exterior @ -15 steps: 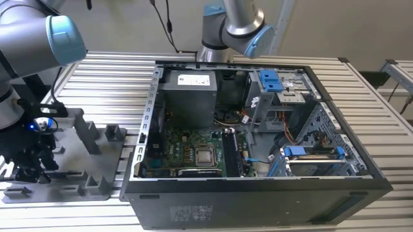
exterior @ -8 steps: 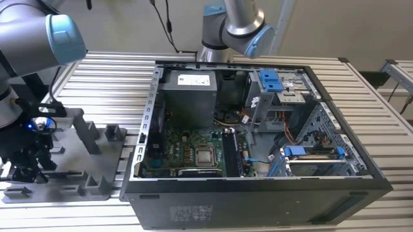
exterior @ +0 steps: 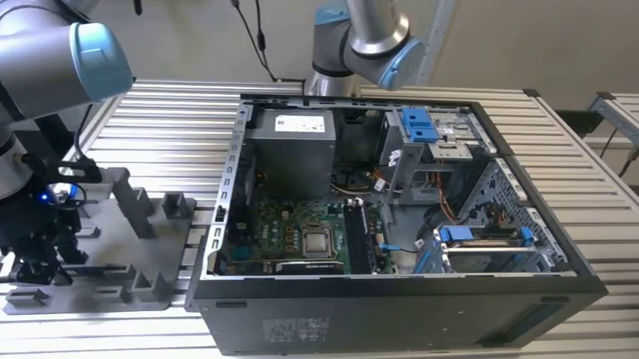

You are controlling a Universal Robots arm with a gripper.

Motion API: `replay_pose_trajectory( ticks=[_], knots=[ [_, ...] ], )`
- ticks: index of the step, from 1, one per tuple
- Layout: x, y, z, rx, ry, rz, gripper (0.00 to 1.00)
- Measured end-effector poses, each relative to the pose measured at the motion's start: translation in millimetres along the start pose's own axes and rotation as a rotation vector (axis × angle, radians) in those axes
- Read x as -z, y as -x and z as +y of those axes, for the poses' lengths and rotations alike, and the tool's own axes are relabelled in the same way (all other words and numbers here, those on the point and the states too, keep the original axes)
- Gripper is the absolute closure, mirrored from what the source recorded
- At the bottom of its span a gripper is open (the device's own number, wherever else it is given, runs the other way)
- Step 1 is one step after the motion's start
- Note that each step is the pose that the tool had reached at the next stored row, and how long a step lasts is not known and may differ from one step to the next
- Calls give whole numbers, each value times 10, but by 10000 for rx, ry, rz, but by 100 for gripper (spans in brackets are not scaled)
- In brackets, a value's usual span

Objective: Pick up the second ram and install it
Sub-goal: 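Pick up the second ram and move it above second insertion slot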

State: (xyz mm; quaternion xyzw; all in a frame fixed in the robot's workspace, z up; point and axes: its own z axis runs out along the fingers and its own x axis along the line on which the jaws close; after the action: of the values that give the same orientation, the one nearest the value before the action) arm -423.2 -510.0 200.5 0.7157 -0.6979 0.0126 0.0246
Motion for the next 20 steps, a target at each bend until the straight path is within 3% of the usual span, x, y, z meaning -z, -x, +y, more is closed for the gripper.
replay_pose_trajectory(
  ticks=[3, 5, 8, 9, 20],
  knots=[
    [0, -1, 0, 0, 0, 0, 60],
    [-1, -1, 0, 0, -1, -1, 73],
    [0, -3, 0, 1, 0, 0, 79],
    [-1, -3, 0, 0, 0, 0, 85],
    [-1, -6, 0, 1, 0, -1, 87]
  ],
)
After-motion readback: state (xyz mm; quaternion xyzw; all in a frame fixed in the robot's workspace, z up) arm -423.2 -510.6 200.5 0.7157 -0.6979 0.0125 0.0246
